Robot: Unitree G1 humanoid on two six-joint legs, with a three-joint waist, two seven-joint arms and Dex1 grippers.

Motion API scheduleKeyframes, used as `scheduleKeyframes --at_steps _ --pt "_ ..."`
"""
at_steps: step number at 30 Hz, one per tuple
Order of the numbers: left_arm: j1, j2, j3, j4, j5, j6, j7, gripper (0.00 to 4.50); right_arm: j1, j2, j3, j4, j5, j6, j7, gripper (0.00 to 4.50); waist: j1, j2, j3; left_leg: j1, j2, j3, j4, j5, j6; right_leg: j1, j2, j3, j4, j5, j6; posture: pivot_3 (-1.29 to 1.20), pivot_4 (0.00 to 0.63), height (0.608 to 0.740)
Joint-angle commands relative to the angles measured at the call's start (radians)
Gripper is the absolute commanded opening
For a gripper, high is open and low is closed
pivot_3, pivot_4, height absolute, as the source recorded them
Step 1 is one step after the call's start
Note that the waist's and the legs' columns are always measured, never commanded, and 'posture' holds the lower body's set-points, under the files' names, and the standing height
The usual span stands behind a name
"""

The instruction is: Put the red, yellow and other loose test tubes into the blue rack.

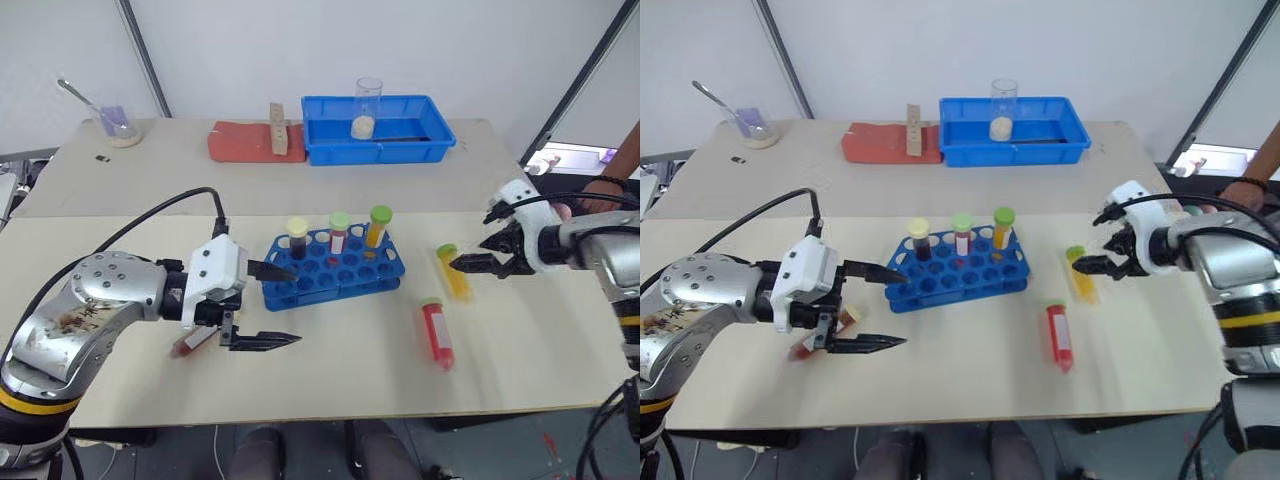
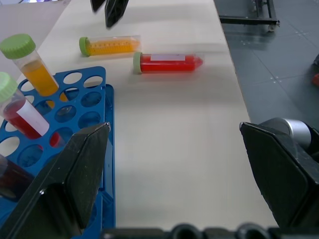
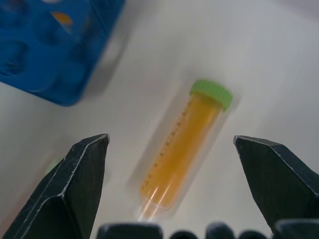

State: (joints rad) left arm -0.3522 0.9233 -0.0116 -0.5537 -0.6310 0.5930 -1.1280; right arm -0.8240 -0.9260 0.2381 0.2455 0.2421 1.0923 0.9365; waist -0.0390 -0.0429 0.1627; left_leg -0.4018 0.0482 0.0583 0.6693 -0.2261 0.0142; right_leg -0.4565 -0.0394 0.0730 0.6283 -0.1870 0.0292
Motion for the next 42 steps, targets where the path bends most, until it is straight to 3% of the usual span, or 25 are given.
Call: scheduleKeyframes --at_steps 1,11,21,24,27,33,37,42 --pt "-0.025 -0.021 -0.017 -0.028 -0.005 -0.009 0.007 4.49 -0.101 0.044 0.053 0.163 -0.076 -0.031 -0.011 4.45 -0.001 0.0 0.0 -0.001 0.0 0.0 0.0 0.0 0.0 0.0 0.0 0.0 -0.001 0.001 0.0 0.0 0.15 0.74" --pt "-0.001 -0.033 -0.023 -0.057 0.003 -0.012 0.038 4.49 -0.283 0.198 0.12 0.605 -0.218 -0.18 0.019 4.45 -0.004 0.0 0.0 -0.002 0.0 -0.001 0.0 0.0 0.0 0.0 0.0 0.0 -0.002 0.002 -0.001 0.0 0.15 0.74" --pt "0.028 -0.032 -0.024 -0.066 0.013 -0.025 0.053 4.5 -0.334 0.252 0.108 0.727 -0.283 -0.231 0.058 1.22 -0.006 0.0 0.0 -0.002 0.0 -0.002 0.001 0.0 0.0 0.0 0.0 -0.001 -0.002 0.003 -0.001 0.0 0.15 0.74" --pt "0.029 -0.038 -0.008 -0.052 0.001 -0.018 0.062 4.5 -0.339 0.247 0.069 0.7 -0.267 -0.204 0.047 0.98 -0.006 0.0 0.0 -0.002 0.0 -0.002 0.001 0.0 0.0 0.0 0.0 -0.001 -0.001 0.003 -0.001 0.0 0.15 0.74" --pt "0.034 -0.031 0.033 -0.026 -0.012 -0.011 0.071 4.5 -0.312 0.205 0.009 0.552 -0.23 -0.163 0.06 0.98 -0.007 0.0 0.0 -0.002 0.0 -0.002 0.001 0.0 0.0 0.0 0.0 -0.001 -0.001 0.003 0.0 0.0 0.15 0.74" --pt "0.072 -0.028 0.114 0.019 -0.032 -0.013 0.067 4.5 0.001 0.111 -0.269 -0.202 -0.01 -0.045 0.085 0.98 0.004 0.001 0.001 -0.003 0.0 -0.004 0.0 0.0 0.0 -0.001 0.0 -0.003 -0.001 0.0 0.001 0.0 0.15 0.74" --pt "0.078 -0.038 0.131 0.066 -0.019 -0.047 0.052 4.5 0.232 0.28 -0.529 -0.604 0.221 -0.094 0.036 0.98 0.006 0.001 0.001 -0.003 0.0 -0.005 0.0 -0.001 0.001 0.0 0.0 -0.004 -0.001 -0.001 0.003 0.0 0.15 0.74" --pt "0.055 -0.08 0.117 0.095 -0.031 -0.04 0.067 4.5 0.424 0.468 -0.531 -0.796 0.204 -0.266 -0.154 0.98 0.008 0.001 0.001 -0.003 0.001 -0.005 0.007 0.0 0.0 0.001 0.0 -0.004 0.002 -0.001 0.007 0.0 0.15 0.74"
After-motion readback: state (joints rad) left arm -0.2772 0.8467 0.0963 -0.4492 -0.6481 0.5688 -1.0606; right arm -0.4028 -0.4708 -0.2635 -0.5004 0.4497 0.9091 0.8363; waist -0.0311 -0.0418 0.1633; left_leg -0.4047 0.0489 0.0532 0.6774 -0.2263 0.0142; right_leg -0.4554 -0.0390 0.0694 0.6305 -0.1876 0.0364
